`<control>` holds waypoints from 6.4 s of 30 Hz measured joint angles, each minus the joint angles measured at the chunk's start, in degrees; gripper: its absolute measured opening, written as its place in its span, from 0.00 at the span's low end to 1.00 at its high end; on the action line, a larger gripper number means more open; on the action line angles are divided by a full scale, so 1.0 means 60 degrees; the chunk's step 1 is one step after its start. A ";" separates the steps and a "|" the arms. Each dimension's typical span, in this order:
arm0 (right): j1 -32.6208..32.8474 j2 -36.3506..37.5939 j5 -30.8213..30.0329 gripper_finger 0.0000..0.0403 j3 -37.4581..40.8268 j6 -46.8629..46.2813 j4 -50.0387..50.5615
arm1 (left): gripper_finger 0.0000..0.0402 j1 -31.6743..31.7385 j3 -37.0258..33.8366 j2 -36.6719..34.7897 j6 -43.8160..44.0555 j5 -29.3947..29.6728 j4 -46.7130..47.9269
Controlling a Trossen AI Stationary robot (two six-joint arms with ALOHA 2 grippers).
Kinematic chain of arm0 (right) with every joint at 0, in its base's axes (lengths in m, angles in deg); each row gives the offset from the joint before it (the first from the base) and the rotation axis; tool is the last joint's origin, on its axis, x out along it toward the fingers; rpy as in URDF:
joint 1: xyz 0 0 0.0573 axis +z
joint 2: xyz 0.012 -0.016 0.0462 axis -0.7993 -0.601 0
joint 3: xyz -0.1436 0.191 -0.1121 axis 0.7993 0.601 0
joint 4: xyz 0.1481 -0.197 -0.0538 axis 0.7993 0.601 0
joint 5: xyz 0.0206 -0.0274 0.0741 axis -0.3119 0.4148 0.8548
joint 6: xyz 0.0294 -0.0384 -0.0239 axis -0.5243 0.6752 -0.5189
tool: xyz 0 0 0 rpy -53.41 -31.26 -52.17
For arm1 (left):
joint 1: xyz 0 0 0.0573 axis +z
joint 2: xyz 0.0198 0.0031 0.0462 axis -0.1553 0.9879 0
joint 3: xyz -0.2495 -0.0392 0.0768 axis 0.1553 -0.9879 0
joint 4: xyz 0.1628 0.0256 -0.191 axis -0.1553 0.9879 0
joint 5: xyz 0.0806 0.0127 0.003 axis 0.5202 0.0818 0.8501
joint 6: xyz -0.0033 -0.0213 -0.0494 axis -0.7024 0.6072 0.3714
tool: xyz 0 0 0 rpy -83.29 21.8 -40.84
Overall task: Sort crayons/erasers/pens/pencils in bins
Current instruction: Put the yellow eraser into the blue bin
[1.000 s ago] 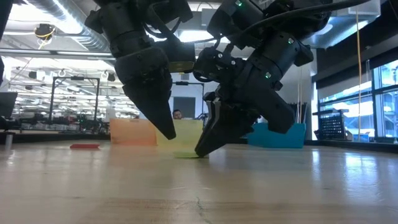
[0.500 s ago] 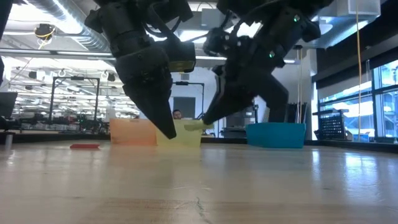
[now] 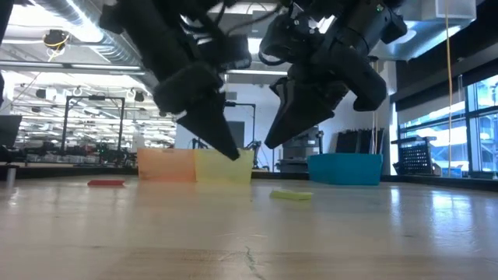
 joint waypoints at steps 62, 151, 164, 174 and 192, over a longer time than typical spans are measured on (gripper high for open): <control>0.0292 -0.0268 -0.0641 0.10 0.0102 -0.2156 0.1709 | 0.33 -0.0713 0.0007 0.0004 0.1873 0.1688 -0.0823; 0.0417 0.4640 -0.3698 0.44 0.5892 -0.4616 -0.0729 | 0.01 0.6108 0.3716 0.1812 -0.1193 -0.4256 -0.4391; 0.0164 0.8040 -0.7080 0.41 0.5138 -0.8211 0.5018 | 0.01 0.6615 0.9264 0.5891 -0.1063 -0.4806 -0.2929; 0.0189 0.9888 -0.6302 0.41 0.5122 -0.8811 0.4908 | 0.01 0.6529 1.0054 0.6994 0.0114 -0.4539 -0.1753; 0.0141 0.9661 -0.6919 0.41 0.5122 -0.7674 0.2899 | 0.17 0.6521 1.0307 0.7005 -0.0401 -0.5144 -0.0790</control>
